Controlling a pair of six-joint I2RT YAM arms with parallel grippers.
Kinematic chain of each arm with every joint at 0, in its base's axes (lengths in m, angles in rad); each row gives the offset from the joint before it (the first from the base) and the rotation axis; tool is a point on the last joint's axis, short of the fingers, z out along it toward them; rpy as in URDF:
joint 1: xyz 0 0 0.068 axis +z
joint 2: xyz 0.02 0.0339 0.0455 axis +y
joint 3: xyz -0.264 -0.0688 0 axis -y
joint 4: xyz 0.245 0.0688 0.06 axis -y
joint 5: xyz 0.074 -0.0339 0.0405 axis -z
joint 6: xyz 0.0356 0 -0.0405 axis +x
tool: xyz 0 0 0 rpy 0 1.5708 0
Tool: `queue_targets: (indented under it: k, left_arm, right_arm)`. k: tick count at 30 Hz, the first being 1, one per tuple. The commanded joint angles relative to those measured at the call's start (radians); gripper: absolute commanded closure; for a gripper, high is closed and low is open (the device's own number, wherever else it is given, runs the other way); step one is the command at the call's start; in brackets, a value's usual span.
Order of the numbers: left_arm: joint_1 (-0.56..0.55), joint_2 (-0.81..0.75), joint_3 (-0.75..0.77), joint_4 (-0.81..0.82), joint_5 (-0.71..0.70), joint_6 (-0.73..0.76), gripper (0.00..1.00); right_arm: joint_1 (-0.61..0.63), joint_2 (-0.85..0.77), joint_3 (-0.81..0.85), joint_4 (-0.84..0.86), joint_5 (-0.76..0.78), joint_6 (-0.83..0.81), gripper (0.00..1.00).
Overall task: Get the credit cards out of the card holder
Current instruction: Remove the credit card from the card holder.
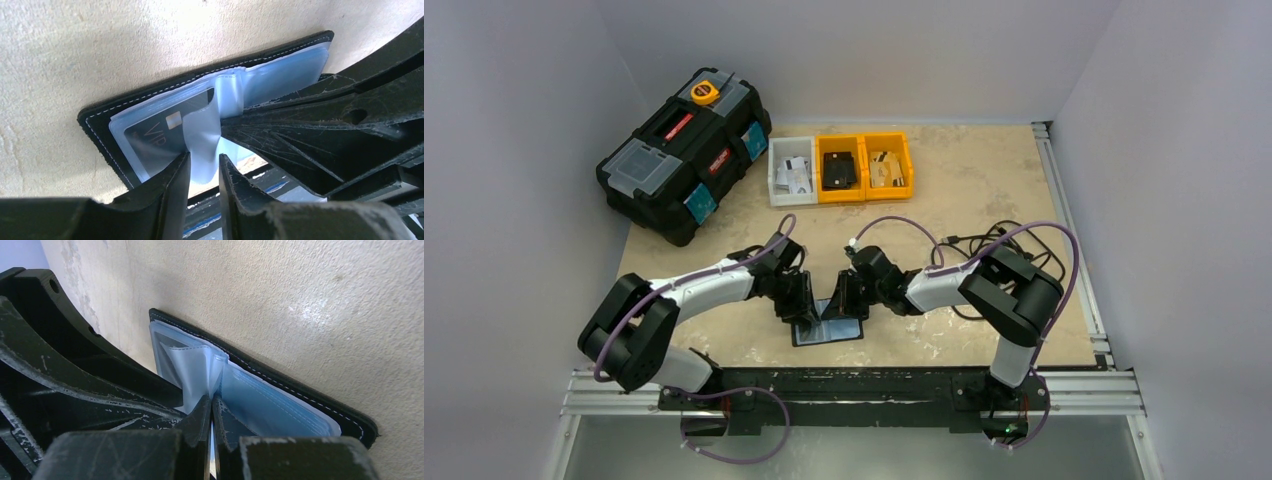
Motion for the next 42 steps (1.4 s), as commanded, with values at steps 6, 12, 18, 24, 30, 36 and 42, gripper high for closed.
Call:
queue_targets:
  k: [6,12,18,24,30,36,42]
  left_arm:
    - [-0.012,0.011,-0.007,0.034,-0.062,-0.003,0.90]
    - [-0.011,0.013,0.000,0.019,-0.068,-0.003,1.00]
    - [-0.011,-0.038,0.014,-0.014,-0.075,-0.007,1.00]
    - [-0.021,-0.072,0.043,-0.042,-0.078,-0.004,1.00]
    - [-0.048,-0.059,0.066,-0.028,-0.069,-0.012,0.98]
    - [-0.101,-0.018,0.121,-0.014,-0.066,-0.031,0.89]
    - [-0.150,0.049,0.187,0.008,-0.060,-0.047,0.75]
  right_arm:
    - [0.016,0.064,-0.024,-0.110,0.091,-0.033,1.00]
    - [0.016,0.007,0.017,-0.173,0.114,-0.054,0.96]
    - [0.016,-0.102,0.078,-0.269,0.155,-0.072,0.67]
    - [0.012,-0.205,0.117,-0.394,0.249,-0.087,0.48]
    - [0.000,-0.296,0.108,-0.479,0.316,-0.096,0.46]
    - [-0.010,-0.384,0.075,-0.530,0.371,-0.090,0.44]
    - [-0.011,-0.454,0.054,-0.573,0.409,-0.083,0.44]
